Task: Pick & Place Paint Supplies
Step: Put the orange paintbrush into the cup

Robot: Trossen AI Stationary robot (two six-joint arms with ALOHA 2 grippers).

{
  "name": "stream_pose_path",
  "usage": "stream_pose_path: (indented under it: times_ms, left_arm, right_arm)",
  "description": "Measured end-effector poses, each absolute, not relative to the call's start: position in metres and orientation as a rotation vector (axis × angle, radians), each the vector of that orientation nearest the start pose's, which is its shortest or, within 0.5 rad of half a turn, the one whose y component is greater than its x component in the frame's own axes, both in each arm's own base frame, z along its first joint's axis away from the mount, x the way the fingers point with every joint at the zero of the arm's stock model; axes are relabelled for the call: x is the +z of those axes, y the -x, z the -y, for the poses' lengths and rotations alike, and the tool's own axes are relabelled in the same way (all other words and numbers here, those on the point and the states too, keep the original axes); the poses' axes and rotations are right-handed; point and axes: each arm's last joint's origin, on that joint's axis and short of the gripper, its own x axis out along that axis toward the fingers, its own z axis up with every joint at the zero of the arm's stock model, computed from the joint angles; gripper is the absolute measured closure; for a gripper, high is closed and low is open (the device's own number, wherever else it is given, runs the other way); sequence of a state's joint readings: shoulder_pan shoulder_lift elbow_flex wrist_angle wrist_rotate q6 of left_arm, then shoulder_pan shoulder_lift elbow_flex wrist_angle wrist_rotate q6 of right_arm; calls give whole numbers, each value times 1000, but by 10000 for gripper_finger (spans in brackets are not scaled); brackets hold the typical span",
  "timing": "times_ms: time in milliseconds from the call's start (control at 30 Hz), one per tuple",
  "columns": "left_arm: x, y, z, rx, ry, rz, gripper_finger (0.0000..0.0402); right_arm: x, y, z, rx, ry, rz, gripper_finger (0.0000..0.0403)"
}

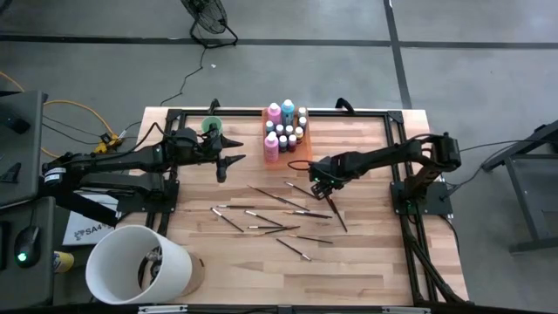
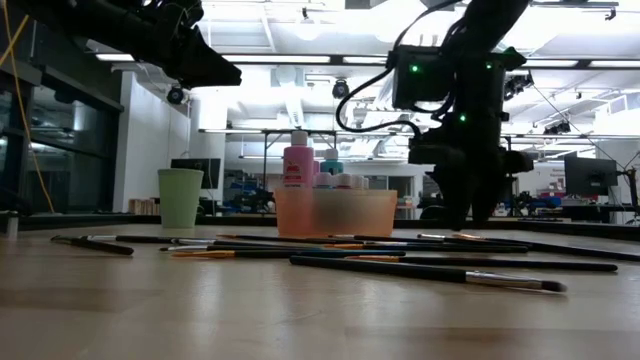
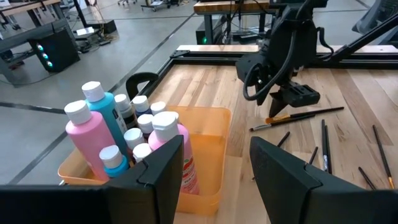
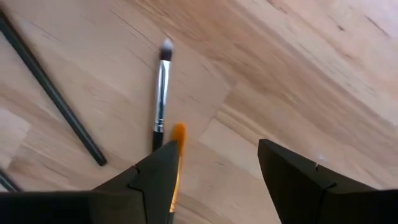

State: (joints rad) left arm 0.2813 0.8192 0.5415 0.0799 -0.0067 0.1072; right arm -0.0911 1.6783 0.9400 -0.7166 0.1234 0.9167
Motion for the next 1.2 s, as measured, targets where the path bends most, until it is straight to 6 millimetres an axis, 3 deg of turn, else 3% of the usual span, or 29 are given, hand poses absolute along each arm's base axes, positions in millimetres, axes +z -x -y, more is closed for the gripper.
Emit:
stream_pose_path:
  times_ms: [1200]
  left_arm:
    - [268, -179, -52, 276, -79, -212, 222]
  right_arm:
    - [137, -282, 26, -785, -758, -1269, 189]
